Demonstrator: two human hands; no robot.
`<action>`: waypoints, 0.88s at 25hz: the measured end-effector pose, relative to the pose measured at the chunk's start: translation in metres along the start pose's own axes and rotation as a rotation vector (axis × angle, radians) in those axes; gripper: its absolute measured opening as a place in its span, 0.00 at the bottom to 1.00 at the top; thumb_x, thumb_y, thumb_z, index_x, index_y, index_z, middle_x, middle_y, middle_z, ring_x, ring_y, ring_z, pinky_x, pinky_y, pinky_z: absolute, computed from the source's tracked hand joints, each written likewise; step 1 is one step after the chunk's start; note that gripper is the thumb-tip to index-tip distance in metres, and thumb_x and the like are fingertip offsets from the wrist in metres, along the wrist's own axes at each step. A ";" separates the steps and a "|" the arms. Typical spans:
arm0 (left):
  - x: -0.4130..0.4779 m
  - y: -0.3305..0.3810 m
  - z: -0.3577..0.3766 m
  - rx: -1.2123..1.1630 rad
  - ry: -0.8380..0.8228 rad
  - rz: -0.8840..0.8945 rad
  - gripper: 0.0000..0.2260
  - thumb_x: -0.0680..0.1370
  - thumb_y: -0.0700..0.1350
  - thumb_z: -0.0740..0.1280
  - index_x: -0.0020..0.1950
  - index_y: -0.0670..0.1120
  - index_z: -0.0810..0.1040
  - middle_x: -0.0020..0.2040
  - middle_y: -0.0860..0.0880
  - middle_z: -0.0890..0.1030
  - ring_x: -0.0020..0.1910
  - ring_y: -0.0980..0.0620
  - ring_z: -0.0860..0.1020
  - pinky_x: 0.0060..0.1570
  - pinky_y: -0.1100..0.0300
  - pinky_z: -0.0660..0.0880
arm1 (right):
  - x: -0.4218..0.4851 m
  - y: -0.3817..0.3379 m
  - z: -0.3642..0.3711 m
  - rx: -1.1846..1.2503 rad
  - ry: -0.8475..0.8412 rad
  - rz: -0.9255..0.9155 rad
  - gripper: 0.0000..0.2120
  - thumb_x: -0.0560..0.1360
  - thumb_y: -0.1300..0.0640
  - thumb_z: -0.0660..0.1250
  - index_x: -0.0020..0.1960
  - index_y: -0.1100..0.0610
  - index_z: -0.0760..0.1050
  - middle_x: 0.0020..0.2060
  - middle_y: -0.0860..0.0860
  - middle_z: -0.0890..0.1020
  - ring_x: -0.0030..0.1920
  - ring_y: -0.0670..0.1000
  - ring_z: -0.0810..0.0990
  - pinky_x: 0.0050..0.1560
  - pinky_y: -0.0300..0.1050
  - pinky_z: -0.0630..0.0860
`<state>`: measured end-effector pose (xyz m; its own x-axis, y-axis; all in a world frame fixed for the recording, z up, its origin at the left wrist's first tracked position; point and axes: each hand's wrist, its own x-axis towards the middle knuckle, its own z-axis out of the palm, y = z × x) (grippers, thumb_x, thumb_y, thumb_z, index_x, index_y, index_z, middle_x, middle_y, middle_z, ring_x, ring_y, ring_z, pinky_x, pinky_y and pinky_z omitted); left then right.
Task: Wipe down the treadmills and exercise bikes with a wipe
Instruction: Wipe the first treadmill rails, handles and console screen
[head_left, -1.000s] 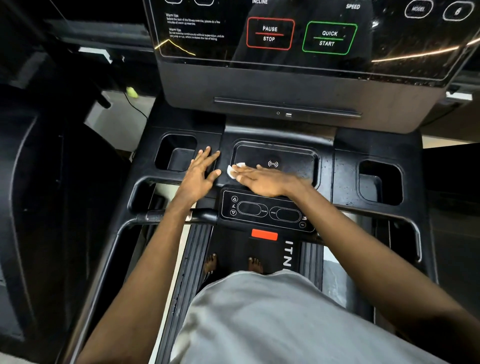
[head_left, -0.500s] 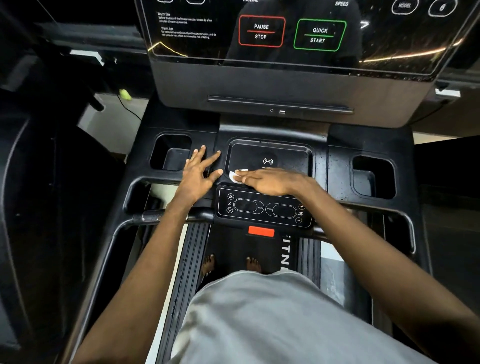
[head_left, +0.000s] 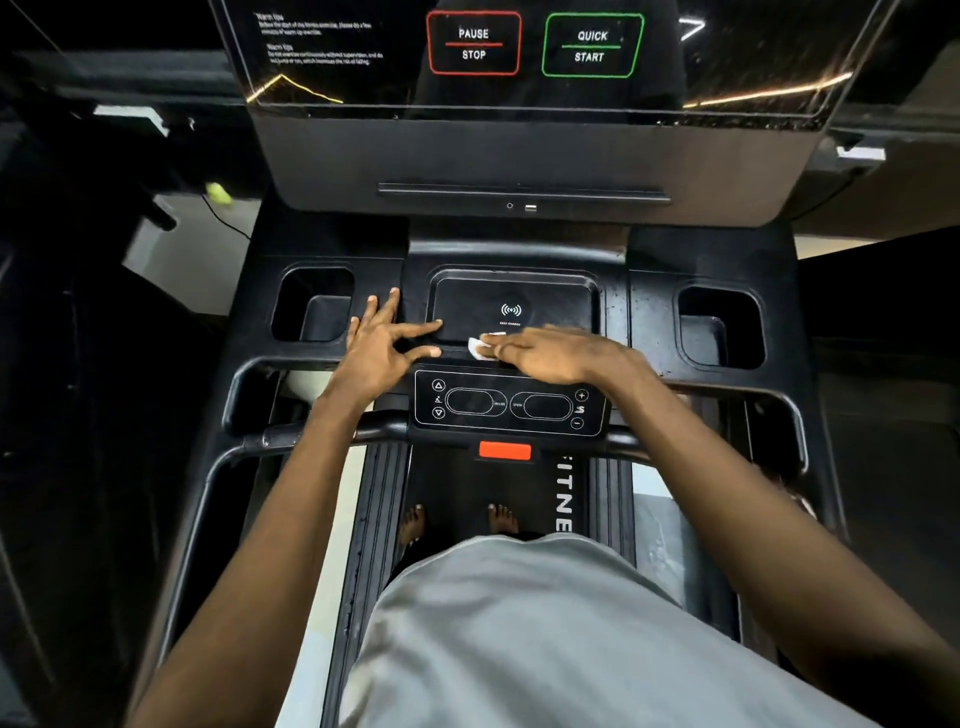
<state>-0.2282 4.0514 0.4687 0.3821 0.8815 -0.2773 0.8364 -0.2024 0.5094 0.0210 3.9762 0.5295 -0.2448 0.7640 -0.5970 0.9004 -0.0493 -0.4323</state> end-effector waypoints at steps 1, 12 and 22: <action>-0.001 0.001 -0.001 -0.003 -0.002 0.004 0.21 0.75 0.57 0.72 0.68 0.61 0.76 0.82 0.46 0.54 0.81 0.43 0.47 0.78 0.42 0.43 | -0.006 0.006 0.001 0.014 0.014 0.014 0.22 0.84 0.40 0.47 0.77 0.39 0.60 0.66 0.52 0.78 0.66 0.54 0.76 0.69 0.55 0.67; -0.041 0.033 -0.002 -0.294 0.095 0.032 0.16 0.84 0.56 0.59 0.70 0.57 0.76 0.72 0.51 0.75 0.72 0.54 0.70 0.74 0.56 0.63 | -0.009 0.056 0.004 -0.003 0.037 -0.045 0.24 0.86 0.44 0.46 0.80 0.43 0.51 0.78 0.38 0.48 0.77 0.39 0.46 0.80 0.51 0.42; -0.058 0.047 0.036 -0.040 0.301 0.265 0.19 0.84 0.58 0.57 0.69 0.52 0.79 0.64 0.50 0.76 0.62 0.48 0.72 0.66 0.50 0.69 | -0.035 0.037 -0.007 0.019 0.022 0.165 0.25 0.83 0.37 0.46 0.78 0.42 0.59 0.77 0.50 0.66 0.76 0.56 0.64 0.74 0.54 0.60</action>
<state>-0.1968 3.9756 0.4798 0.4455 0.8877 0.1159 0.7058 -0.4279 0.5645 0.0655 3.9517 0.5388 -0.0855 0.7586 -0.6459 0.9207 -0.1877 -0.3423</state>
